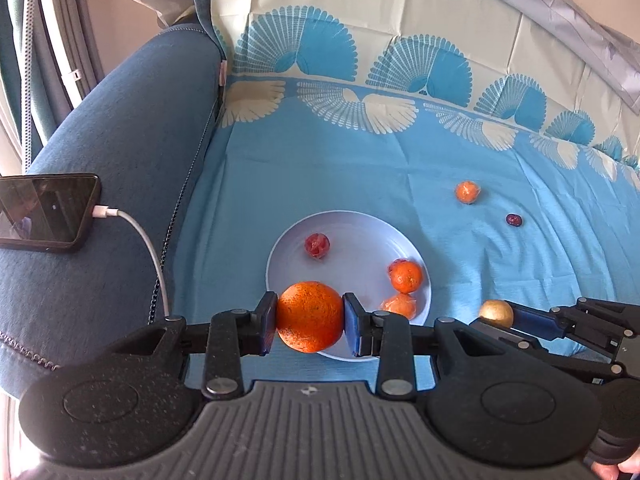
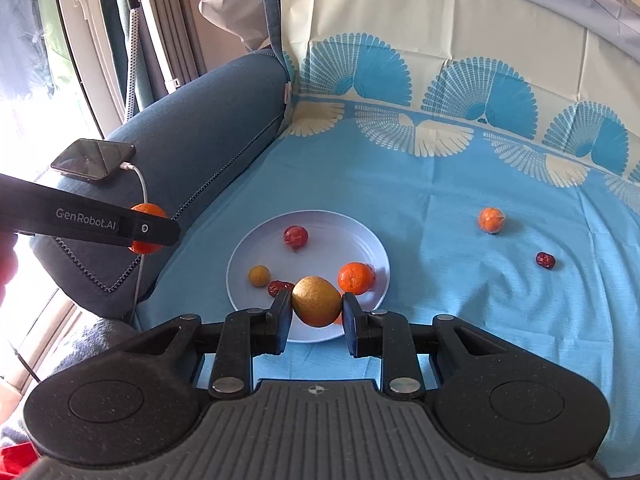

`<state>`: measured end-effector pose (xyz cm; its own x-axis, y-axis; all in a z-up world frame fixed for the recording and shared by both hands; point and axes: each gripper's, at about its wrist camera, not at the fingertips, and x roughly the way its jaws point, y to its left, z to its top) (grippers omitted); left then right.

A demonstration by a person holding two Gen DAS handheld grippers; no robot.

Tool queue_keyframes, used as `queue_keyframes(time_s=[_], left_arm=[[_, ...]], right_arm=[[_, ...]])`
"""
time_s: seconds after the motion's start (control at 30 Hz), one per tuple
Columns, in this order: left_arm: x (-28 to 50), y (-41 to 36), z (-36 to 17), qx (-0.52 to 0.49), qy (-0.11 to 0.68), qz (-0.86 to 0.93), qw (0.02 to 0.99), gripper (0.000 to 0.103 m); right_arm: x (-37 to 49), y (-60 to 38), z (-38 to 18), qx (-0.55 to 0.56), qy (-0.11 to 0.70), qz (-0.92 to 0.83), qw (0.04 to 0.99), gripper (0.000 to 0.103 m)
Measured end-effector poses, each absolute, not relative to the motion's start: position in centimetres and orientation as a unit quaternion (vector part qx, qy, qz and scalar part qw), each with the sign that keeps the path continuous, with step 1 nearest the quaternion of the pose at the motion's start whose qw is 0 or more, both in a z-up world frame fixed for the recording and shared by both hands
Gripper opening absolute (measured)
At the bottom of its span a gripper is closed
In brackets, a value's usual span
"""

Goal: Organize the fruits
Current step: 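Carry the tangerine and yellow fruit over the plate and open both tools, then lift both tools off the plate and move toward the last two fruits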

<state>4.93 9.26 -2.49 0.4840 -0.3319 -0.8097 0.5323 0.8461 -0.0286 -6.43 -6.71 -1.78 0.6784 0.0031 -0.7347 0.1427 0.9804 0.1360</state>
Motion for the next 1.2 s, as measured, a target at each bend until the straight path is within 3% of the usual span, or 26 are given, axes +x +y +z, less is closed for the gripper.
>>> queue_keyframes(time_s=[0.67, 0.73, 0.77, 0.8, 0.83, 0.93, 1.03, 1.2], left_arm=[[13.3, 3.0, -11.5, 0.166, 0.47, -0.267, 0.825, 0.039], [13.6, 3.0, -11.7, 0.165, 0.468, -0.269, 0.825, 0.057], [13.6, 3.1, -11.5, 0.164, 0.465, -0.264, 0.829, 0.089], [13.4, 3.3, -11.0, 0.163, 0.458, -0.257, 0.835, 0.102], [12.9, 3.6, -10.4, 0.157, 0.444, -0.257, 0.844, 0.103], [11.7, 4.5, -9.0, 0.162, 0.44, -0.263, 0.843, 0.103], [9.5, 5.8, -8.2, 0.175, 0.449, -0.25, 0.84, 0.103], [5.1, 9.3, -6.5, 0.149, 0.479, -0.227, 0.834, 0.103]], right_arm=[[3.3, -7.7, -9.6, 0.071, 0.453, -0.011, 0.888, 0.028], [3.7, -7.7, -9.9, 0.07, 0.456, -0.009, 0.887, 0.029], [3.8, -7.7, -10.0, 0.069, 0.455, -0.013, 0.888, 0.031], [3.8, -7.7, -9.9, 0.065, 0.453, -0.016, 0.889, 0.046], [3.7, -7.7, -9.6, 0.062, 0.449, -0.017, 0.891, 0.062], [2.5, -7.7, -8.2, 0.055, 0.433, -0.022, 0.899, 0.083], [0.0, -7.5, -6.5, 0.056, 0.437, -0.025, 0.897, 0.091], [-5.2, -6.7, -4.4, 0.089, 0.459, -0.025, 0.884, 0.096]])
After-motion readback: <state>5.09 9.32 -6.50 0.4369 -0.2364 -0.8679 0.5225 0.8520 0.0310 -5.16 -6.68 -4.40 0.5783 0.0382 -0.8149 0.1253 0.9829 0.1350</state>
